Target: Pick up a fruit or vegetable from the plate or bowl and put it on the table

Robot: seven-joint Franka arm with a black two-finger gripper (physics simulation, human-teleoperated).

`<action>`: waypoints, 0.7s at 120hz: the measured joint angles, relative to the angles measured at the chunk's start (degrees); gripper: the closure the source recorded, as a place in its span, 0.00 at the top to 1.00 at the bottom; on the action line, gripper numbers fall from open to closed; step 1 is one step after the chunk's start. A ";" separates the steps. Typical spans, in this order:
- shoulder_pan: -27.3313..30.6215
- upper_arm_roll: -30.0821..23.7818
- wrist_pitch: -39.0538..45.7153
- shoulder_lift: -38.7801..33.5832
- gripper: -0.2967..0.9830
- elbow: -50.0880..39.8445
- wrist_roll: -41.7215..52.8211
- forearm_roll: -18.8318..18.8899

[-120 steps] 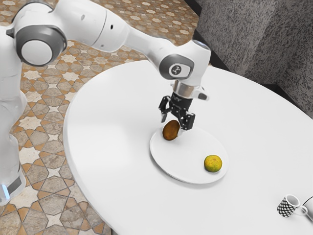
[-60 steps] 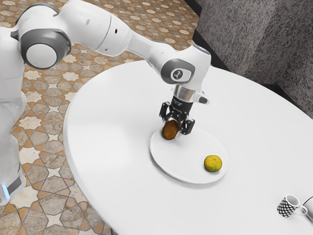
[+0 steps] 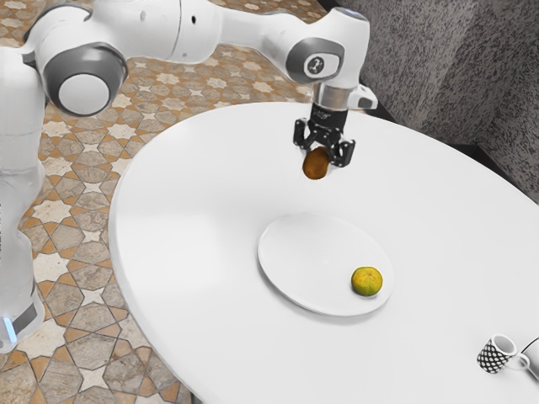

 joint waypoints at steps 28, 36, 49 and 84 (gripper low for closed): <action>16.78 -12.54 -4.22 10.95 0.47 13.72 1.90 0.01; 20.57 -15.40 -5.01 14.17 0.48 16.93 2.60 0.04; 24.94 -19.21 -5.85 18.72 0.47 21.24 3.80 0.12; 25.42 -19.89 -6.63 19.84 0.71 22.52 7.06 -0.18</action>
